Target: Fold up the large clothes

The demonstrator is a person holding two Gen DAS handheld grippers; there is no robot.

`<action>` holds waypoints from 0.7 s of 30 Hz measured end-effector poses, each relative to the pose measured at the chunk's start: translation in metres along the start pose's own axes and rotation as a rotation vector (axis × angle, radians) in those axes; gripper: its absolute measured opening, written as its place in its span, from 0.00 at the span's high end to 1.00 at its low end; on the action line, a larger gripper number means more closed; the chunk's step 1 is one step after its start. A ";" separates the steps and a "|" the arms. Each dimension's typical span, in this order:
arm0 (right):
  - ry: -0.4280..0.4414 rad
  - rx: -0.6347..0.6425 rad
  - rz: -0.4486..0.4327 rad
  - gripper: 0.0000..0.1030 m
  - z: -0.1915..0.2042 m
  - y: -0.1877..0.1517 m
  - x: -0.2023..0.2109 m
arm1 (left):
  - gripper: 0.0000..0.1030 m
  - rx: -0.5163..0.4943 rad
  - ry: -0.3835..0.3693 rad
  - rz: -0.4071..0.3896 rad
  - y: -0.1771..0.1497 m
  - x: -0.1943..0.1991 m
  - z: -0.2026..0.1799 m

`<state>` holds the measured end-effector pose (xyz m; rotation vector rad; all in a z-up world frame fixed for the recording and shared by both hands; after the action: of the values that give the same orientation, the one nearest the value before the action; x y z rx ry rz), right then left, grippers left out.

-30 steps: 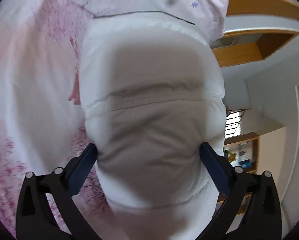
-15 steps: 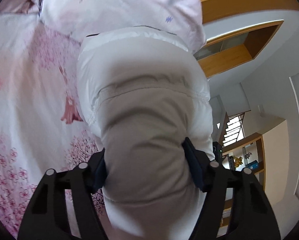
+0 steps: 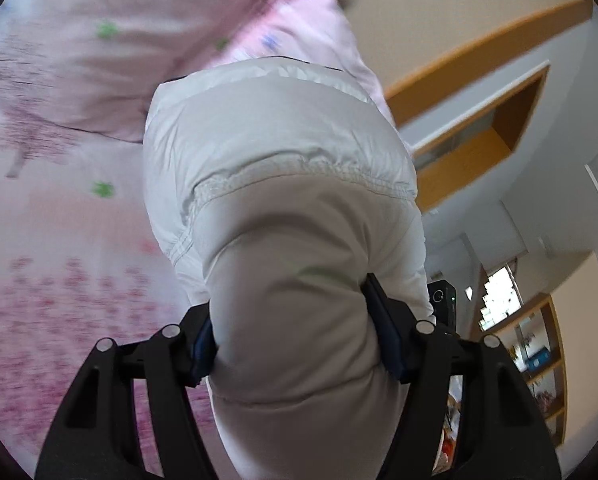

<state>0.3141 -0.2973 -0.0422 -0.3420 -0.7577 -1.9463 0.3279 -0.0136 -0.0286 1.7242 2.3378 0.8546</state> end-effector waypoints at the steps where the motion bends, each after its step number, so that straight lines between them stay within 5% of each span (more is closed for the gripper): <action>1: 0.002 0.007 0.023 0.52 0.006 0.001 -0.015 | 0.37 0.017 0.015 -0.011 0.000 0.012 0.009; 5: -0.023 0.007 0.081 0.51 0.016 -0.003 -0.058 | 0.34 0.062 0.078 -0.017 -0.001 0.039 0.049; 10: -0.079 -0.092 0.085 0.24 -0.002 0.001 -0.091 | 0.20 0.133 0.075 -0.026 -0.009 0.051 0.093; 14: -0.131 -0.113 0.057 0.21 -0.003 0.000 -0.091 | 0.09 0.080 0.149 -0.017 -0.007 0.053 0.090; 17: -0.228 -0.072 -0.029 0.21 0.010 -0.007 -0.053 | 0.09 0.018 0.252 -0.039 0.000 0.060 0.080; 21: -0.355 -0.028 -0.267 0.21 0.027 0.001 0.017 | 0.09 -0.168 0.490 -0.077 0.003 0.074 0.052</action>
<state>0.3045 -0.2924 -0.0119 -0.6430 -1.0489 -2.1760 0.3260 0.0739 -0.0536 1.4739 2.4952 1.5555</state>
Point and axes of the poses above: each gripper's, at about its wrist camera, not at the fingertips, and x roughly against the way its jaws point, z to its left, y to its top, the point moved 7 cm from there along -x, roughly the way its jaws point, and after that the axes turned 10 degrees about -y, right-handed, at the moved point
